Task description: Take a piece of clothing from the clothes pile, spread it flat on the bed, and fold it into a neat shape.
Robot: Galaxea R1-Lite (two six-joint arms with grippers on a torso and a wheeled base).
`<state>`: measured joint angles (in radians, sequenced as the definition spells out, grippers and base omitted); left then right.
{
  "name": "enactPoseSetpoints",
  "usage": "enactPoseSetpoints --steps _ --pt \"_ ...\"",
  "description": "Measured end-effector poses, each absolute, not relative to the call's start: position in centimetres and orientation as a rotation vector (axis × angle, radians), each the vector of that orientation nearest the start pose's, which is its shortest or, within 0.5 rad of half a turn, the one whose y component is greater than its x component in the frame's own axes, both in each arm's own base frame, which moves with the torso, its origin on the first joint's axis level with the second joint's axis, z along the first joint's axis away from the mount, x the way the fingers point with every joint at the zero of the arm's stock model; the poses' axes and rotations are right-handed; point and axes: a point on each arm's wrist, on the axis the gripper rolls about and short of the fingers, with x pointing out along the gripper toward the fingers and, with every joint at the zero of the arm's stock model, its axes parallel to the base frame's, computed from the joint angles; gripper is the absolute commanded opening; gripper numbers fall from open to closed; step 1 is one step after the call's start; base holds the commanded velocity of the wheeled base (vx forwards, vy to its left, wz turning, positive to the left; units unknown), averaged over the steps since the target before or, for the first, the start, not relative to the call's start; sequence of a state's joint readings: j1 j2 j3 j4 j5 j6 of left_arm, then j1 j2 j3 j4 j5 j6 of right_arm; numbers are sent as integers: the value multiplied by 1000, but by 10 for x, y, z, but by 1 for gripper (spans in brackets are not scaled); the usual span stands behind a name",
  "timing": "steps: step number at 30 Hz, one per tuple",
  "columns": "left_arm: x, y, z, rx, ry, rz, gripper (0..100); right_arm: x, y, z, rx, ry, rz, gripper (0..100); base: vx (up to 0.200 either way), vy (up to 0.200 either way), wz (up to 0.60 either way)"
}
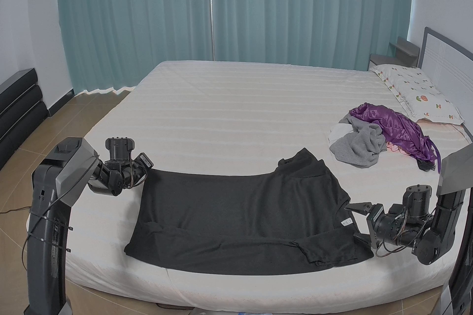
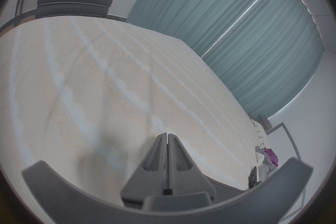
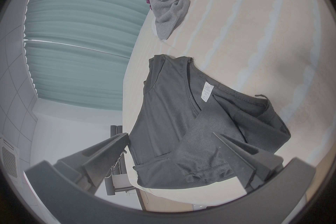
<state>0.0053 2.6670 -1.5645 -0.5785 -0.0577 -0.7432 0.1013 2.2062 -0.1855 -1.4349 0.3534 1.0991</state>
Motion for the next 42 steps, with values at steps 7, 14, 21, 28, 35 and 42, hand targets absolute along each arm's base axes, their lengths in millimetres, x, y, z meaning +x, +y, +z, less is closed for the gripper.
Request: enactPoseSetpoints --steps 7,14,21,28,35,42 --pt "500 5 -34 -776 511 162 0 266 34 -2 1117 729 86 100 0 0 0" --pt "497 5 -36 -779 522 167 0 292 40 3 1092 698 113 100 0 0 0" --pt "496 5 -38 -781 530 168 0 333 53 11 1005 642 101 100 0 0 0" --pt "495 4 -39 -782 537 166 0 381 75 16 866 595 94 100 0 0 0" --pt "494 4 -39 -782 543 166 0 429 87 9 727 561 85 100 0 0 0" --pt "494 4 -40 -782 546 166 0 469 83 -6 648 541 59 100 0 0 0"
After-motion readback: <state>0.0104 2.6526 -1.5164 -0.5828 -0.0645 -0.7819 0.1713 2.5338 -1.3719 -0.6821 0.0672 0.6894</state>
